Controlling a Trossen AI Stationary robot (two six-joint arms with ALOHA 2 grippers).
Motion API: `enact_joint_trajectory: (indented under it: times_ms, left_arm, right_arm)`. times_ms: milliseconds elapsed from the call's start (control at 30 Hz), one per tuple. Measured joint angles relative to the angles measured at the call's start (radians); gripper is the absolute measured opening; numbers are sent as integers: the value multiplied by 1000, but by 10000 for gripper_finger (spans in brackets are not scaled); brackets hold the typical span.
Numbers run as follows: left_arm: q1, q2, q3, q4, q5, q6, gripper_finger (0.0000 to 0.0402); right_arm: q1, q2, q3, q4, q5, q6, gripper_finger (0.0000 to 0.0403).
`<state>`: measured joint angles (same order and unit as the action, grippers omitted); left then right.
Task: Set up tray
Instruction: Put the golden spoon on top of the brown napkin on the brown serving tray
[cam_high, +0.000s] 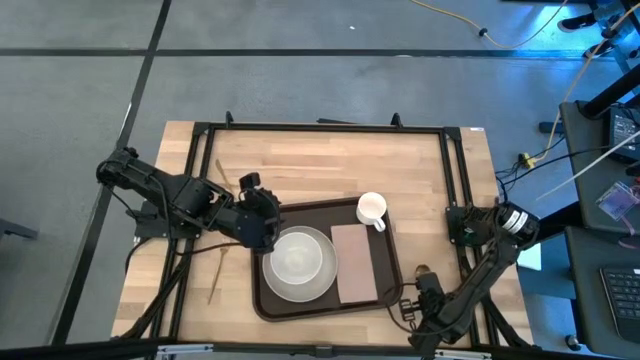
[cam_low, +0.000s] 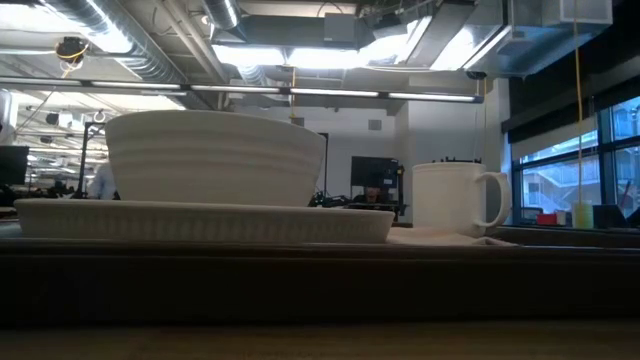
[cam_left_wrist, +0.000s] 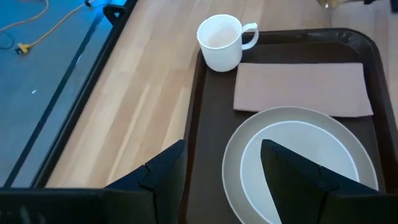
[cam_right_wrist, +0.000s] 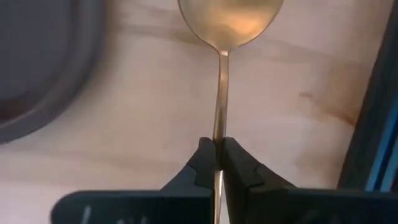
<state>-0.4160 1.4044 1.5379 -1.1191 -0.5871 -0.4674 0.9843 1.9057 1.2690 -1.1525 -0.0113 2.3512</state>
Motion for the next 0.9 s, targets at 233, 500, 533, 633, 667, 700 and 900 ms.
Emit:
enact_joint_trajectory:
  times_ms: [233, 500, 533, 633, 667, 700, 900]
  left_arm:
    - [0, -28, 0, -10, 7, 26, 198]
    - [0, -90, 0, -37, 32, 26, 198]
    - [0, -96, 0, -48, 35, 26, 198]
    - [0, -114, 0, -82, 36, 26, 198]
    - [-1, -119, 0, -93, 36, 26, 198]
    - [-2, -122, 0, -103, 37, 26, 198]
    - [-2, -132, 0, -151, 90, 26, 198]
  right_arm:
    - [-48, -3, 203, -111, 107, -16, 6]
    - [-270, -6, 407, -148, 233, -239, 6]
    - [-307, -6, 410, -141, 232, -276, 6]
    - [-403, -2, 409, -141, 223, -396, 6]
    - [-429, 2, 409, -139, 216, -436, 6]
    - [-451, 7, 409, -135, 206, -466, 6]
    - [-521, 41, 407, -69, 170, -529, 6]
